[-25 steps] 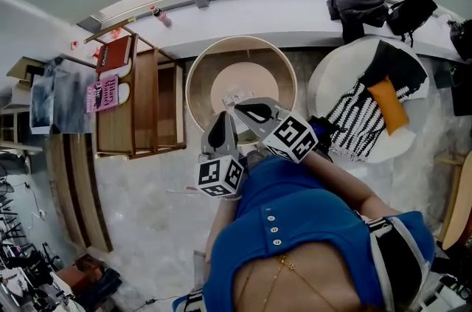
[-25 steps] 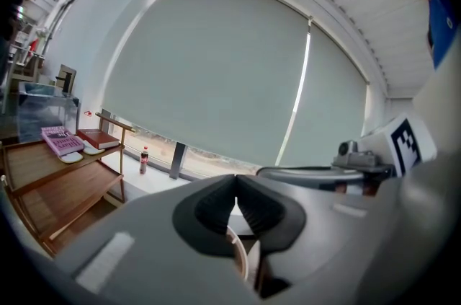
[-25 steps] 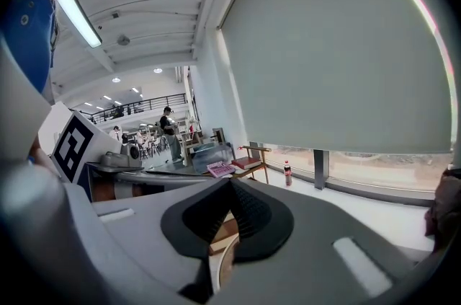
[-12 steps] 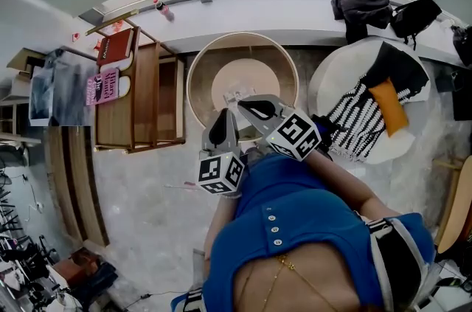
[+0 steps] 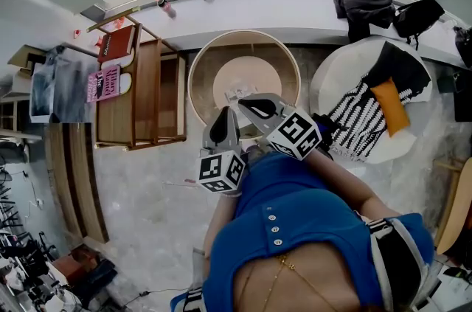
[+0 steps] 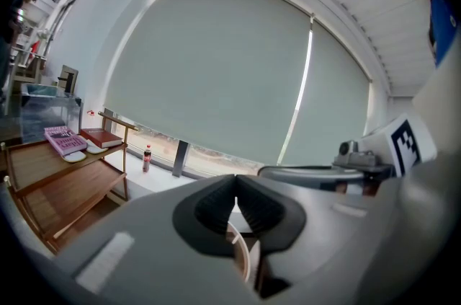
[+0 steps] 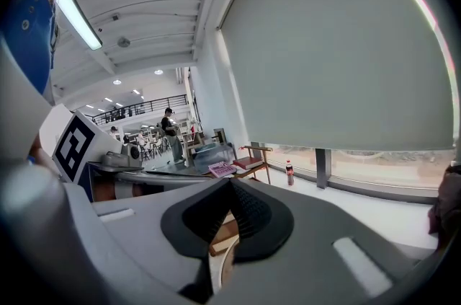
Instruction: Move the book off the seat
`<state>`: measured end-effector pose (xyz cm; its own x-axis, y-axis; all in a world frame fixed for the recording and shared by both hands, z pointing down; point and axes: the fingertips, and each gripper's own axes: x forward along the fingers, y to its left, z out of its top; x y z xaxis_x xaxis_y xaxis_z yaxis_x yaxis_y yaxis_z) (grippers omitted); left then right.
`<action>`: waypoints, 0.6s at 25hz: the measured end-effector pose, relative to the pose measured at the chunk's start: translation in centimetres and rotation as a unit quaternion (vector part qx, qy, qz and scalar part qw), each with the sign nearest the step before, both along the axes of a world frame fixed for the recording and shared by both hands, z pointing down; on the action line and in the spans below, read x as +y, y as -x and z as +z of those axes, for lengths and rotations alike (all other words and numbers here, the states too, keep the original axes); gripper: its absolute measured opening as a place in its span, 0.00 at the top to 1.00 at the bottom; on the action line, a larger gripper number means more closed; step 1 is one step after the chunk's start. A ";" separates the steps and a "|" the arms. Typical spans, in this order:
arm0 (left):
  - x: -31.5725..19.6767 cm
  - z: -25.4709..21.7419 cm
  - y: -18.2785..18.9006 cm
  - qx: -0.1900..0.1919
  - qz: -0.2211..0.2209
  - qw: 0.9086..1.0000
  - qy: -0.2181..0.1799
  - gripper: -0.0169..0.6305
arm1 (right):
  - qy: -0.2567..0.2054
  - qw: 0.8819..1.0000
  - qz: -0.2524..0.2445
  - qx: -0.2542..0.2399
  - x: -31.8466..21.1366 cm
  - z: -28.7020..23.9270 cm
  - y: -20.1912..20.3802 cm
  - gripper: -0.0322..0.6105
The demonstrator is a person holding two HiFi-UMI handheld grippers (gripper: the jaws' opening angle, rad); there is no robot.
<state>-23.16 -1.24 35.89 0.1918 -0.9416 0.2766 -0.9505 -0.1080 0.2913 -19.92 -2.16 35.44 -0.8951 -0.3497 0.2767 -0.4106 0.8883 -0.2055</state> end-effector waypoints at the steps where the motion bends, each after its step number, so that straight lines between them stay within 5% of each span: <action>1: 0.0 0.0 -0.1 0.000 0.001 1.000 0.000 0.97 | 0.000 1.000 -0.001 0.000 0.0 0.0 0.0 0.95; 15: -0.1 0.5 0.2 -0.002 -0.003 1.000 0.002 0.97 | 0.001 1.000 -0.014 0.005 0.2 0.6 0.7 0.95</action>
<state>-23.37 -1.33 36.43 0.1844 -0.9417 0.2815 -0.9523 -0.1003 0.2881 -20.58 -2.00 36.00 -0.9012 -0.3247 0.2870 -0.3883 0.8990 -0.2024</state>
